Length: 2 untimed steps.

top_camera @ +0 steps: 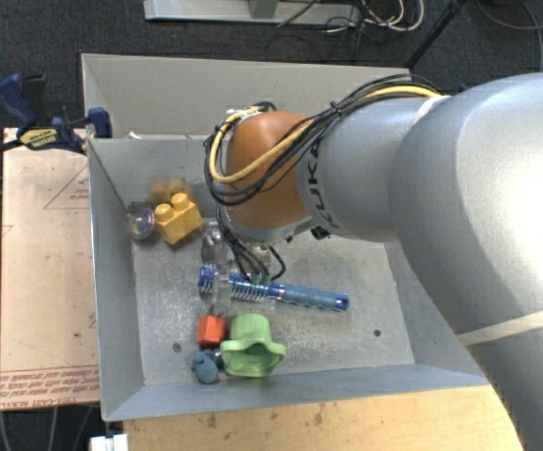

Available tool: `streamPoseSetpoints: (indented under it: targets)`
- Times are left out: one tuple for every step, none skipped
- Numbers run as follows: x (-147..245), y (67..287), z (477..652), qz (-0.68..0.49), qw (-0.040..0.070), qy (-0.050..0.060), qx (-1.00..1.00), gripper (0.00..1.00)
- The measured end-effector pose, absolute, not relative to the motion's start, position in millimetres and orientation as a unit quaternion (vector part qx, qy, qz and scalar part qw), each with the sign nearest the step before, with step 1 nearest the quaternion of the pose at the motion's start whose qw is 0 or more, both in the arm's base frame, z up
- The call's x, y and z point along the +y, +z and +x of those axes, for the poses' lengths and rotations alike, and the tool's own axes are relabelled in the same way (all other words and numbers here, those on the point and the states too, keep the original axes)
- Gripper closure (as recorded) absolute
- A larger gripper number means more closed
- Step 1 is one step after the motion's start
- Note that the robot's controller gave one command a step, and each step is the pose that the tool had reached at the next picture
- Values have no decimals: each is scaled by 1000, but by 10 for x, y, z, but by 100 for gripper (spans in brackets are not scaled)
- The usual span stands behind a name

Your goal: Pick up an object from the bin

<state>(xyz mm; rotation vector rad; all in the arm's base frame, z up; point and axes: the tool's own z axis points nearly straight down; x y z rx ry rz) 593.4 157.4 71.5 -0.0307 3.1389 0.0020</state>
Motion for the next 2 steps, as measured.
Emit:
streamPoseSetpoints:
  targets:
    - [1572, 710, 5927, -9, 0, 1, 1000, 100]
    - [1755, 2390, 5771, -32, 5, 2, 999, 100]
